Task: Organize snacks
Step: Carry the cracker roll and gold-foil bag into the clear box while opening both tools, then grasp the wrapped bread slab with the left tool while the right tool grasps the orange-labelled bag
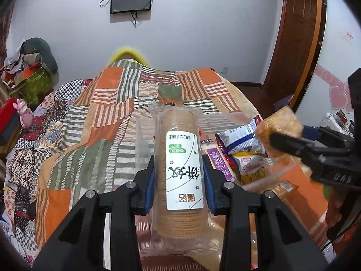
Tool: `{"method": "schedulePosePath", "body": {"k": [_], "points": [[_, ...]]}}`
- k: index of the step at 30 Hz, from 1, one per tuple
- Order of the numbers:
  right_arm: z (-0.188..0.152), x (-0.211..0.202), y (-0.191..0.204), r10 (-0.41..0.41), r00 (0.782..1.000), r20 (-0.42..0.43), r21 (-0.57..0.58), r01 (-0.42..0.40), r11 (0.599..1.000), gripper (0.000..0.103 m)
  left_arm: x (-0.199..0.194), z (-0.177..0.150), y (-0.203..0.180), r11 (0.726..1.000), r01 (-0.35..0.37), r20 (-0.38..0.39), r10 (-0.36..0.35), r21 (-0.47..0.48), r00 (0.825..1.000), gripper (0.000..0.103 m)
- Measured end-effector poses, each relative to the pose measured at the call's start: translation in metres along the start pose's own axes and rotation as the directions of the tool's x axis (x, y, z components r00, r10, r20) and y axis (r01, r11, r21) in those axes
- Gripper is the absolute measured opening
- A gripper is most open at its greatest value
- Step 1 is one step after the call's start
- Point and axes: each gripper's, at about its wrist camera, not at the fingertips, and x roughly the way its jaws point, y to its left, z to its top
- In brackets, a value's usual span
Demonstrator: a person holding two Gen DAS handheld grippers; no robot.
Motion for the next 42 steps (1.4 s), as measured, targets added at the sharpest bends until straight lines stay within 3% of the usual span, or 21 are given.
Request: {"method": "schedulePosePath", "body": {"k": [9,15,26,34,39,42], "points": [[0.004,0.039,0.004,-0.021,0.996,-0.086,-0.062,0.016,0.998,0.07,0.042,0.012,0.003,1.0,0.019,-0.058,-0.019,0.009,0.998,0.036],[0.001,0.054,0.003,-0.008,0.99,-0.14,-0.069,-0.002,0.998,0.071,0.052,0.022,0.007,1.0,-0.003,-0.042,0.003,-0.004,0.999,0.036],[-0.003,0.019,-0.001,0.006,0.994,-0.106,-0.062,-0.013,0.998,0.074,0.03,0.01,0.0,1.0,0.018,-0.054,-0.017,0.019,0.998,0.037],[-0.021,-0.018,0.007,0.002,0.998,-0.068,-0.102,-0.009,0.995,0.075,-0.006,-0.013,-0.008,0.999,0.032,-0.055,-0.03,0.03,0.998,0.059],[-0.045,-0.025,0.015,0.031,0.995,-0.095,-0.101,-0.04,0.994,0.075,-0.023,-0.033,-0.017,0.998,0.02,-0.055,-0.017,0.063,0.998,0.071],[-0.057,-0.018,0.018,0.031,0.991,-0.129,-0.101,-0.044,0.994,0.075,-0.019,-0.047,-0.017,0.998,0.022,-0.089,-0.016,0.06,0.996,0.072]]}}
